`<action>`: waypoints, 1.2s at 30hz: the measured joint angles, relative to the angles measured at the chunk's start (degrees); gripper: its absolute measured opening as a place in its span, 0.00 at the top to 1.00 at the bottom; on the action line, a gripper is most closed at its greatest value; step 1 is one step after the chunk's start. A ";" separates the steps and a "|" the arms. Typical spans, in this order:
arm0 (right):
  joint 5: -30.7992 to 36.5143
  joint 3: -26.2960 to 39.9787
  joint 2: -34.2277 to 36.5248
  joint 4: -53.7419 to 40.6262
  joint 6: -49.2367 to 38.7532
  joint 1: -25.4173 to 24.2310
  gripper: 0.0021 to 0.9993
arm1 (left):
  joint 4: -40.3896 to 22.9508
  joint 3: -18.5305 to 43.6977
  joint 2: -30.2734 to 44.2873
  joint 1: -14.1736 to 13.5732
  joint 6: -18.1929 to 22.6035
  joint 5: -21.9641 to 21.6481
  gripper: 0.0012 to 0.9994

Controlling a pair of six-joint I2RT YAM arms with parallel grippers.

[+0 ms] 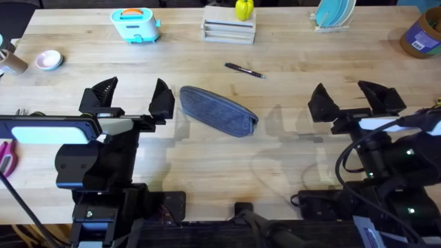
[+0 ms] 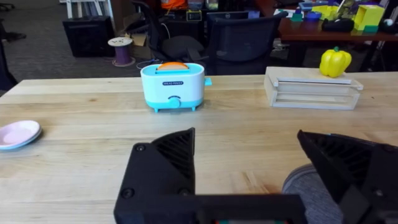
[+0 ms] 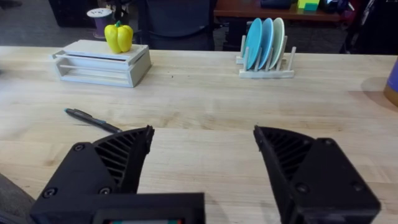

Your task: Unzip the bag, pick up the pens from the table one at a time and place them inside, then zip the bag closed.

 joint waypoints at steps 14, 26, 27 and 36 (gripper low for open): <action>0.02 -0.07 0.00 2.11 -0.04 -0.20 0.00 | 0.00 0.00 0.00 0.00 0.02 0.00 0.01; -3.86 25.35 14.32 -29.10 0.00 -0.20 0.00 | -10.54 17.79 10.24 0.02 2.71 2.56 0.01; -4.64 28.10 16.76 -30.90 -0.03 -0.20 0.00 | -12.04 20.50 12.76 0.02 3.72 3.23 0.01; -7.80 57.81 43.71 -49.55 -0.26 -0.20 0.00 | -32.97 51.58 40.73 0.02 15.97 7.80 0.01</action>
